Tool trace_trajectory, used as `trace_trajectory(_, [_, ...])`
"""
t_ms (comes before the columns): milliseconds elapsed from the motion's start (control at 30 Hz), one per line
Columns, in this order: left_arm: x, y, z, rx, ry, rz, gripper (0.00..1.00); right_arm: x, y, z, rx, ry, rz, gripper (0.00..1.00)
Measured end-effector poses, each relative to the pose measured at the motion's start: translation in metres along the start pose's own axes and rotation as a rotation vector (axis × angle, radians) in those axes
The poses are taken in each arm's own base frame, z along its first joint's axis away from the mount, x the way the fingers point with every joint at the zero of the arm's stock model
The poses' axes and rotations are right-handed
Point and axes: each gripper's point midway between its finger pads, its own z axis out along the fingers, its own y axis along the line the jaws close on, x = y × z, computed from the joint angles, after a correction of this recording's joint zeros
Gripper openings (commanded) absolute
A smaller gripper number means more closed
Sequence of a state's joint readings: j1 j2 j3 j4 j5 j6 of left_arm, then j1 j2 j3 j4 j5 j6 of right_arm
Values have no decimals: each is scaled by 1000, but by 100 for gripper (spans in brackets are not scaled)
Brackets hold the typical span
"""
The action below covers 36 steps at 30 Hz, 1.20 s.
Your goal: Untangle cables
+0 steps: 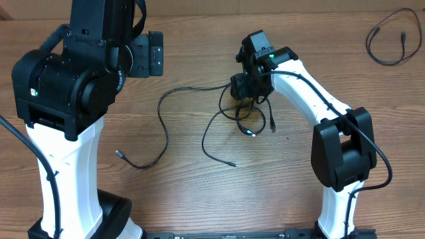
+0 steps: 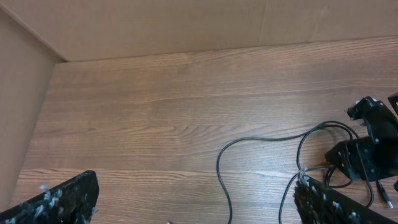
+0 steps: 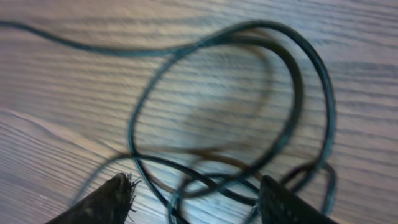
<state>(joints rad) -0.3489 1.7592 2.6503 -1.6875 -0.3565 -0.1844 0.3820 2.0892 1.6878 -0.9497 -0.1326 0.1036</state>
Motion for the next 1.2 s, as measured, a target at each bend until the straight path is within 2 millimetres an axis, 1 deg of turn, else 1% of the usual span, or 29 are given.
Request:
trace_trajectory(33, [0,0,0,0,0,0,100,2,-2,0,11,8,2,75])
trace_trajectory(67, [0,0,0,0,0,0,100,4,-4,0,19,14,4,76])
trace_trajectory(200, [0,0,1,0,2,1,100,5,-8,0,45,18,6,75])
trace_trajectory(333, [1,-1,2,-1,8,3,100,-2,-9,0,48,-9,13,74])
trace_trajectory(400, [1,-2,5,-3,14,5,100,-7,-9,0,50,-32,19,69])
trace_trajectory(500, [2,-5,13,-6,32,12,100,-15,-7,-1,45,-63,25,68])
trace_trajectory(667, [3,-9,25,-11,57,22,100,-22,-7,-1,42,-94,22,69])
trace_trajectory(767, [4,-9,26,-11,60,23,100,-22,-7,4,40,-103,21,69])
trace_trajectory(867, [4,-9,26,-11,60,23,100,-14,-10,13,44,-87,24,68])
trace_trajectory(900, [4,-9,26,-11,60,23,100,-11,-11,16,44,-83,26,66])
trace_trajectory(933, [4,-9,26,-11,60,23,100,-10,-12,18,44,-83,27,60])
trace_trajectory(967, [4,-9,26,-11,60,23,100,-10,-12,19,43,-86,28,29])
trace_trajectory(1000, [4,-9,26,-11,60,23,100,-10,-12,20,43,-87,33,7])
trace_trajectory(1033, [4,-9,26,-11,60,23,100,-8,-13,22,45,-84,31,4])
trace_trajectory(1200, [4,-9,26,-11,60,23,100,-6,-14,25,44,-82,44,4])
